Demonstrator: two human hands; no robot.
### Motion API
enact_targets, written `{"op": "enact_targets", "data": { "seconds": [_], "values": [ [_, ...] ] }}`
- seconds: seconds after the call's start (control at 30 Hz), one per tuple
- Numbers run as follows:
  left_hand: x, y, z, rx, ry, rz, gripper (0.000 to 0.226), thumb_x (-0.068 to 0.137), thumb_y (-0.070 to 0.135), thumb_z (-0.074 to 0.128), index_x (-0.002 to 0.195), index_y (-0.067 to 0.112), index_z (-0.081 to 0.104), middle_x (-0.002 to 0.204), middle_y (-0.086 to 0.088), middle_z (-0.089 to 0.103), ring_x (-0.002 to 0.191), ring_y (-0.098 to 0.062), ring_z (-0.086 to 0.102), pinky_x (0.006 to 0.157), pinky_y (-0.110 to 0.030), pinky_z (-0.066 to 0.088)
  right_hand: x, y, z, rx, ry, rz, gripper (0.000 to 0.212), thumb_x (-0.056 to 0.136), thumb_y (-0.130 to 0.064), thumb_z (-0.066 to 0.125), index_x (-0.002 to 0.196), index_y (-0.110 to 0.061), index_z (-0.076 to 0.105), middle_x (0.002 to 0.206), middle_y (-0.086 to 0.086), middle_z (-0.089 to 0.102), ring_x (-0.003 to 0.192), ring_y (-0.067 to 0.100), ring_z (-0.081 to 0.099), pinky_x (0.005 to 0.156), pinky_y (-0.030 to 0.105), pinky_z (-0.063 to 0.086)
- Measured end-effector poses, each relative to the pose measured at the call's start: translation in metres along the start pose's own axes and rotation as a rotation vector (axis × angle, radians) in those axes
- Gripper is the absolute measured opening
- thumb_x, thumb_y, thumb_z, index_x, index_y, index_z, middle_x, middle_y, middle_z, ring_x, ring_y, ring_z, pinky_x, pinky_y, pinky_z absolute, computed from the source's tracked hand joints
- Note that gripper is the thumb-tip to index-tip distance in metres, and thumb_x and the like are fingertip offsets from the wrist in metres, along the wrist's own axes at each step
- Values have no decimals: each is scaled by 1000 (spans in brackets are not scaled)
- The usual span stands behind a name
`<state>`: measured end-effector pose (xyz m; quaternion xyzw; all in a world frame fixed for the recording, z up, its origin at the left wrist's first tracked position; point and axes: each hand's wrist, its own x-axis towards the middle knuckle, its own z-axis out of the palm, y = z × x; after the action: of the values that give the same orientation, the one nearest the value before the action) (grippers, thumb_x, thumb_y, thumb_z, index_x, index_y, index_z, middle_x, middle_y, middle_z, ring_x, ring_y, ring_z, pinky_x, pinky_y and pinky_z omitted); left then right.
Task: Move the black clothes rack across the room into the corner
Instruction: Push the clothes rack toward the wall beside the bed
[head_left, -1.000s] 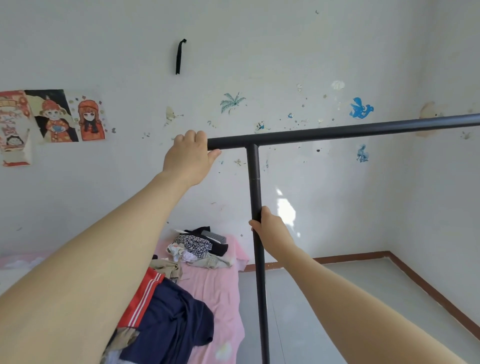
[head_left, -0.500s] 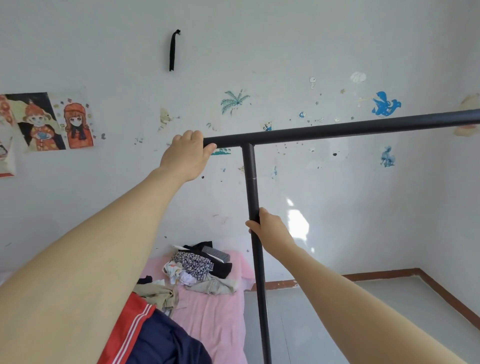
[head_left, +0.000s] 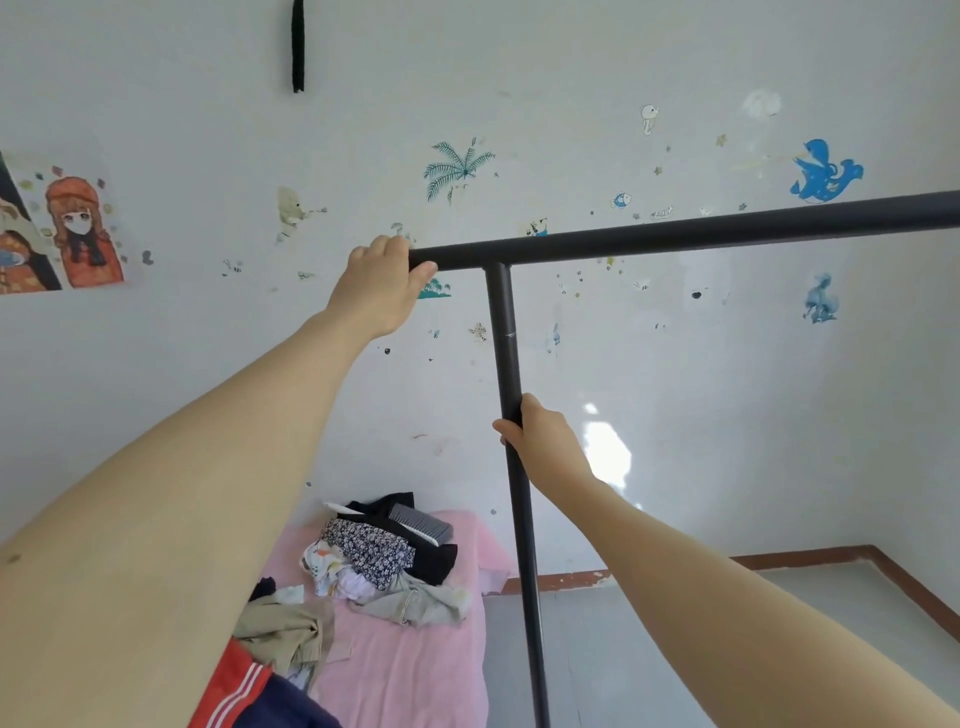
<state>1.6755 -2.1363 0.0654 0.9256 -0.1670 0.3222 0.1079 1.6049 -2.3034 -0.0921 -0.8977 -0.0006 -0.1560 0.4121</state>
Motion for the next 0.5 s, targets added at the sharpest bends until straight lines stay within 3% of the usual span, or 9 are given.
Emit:
{"op": "enact_targets", "data": {
  "seconds": [0.2, 0.5],
  "values": [
    [76, -14, 64, -63, -3, 74, 45, 95, 42, 36, 115, 3, 46, 119, -19, 51, 111, -41, 43, 93, -43, 35, 77, 25, 9, 6, 69, 52, 24, 96, -29, 49, 96, -5, 48, 93, 12, 68, 83, 35, 65, 70, 45, 54],
    [179, -18, 155, -183, 53, 188, 43, 94, 40, 40, 116, 4, 46, 119, -18, 50, 110, -40, 41, 91, -44, 36, 186, 56, 8, -13, 158, 159, 24, 95, -29, 50, 100, -5, 50, 95, 12, 69, 86, 33, 66, 79, 50, 56]
  ]
}}
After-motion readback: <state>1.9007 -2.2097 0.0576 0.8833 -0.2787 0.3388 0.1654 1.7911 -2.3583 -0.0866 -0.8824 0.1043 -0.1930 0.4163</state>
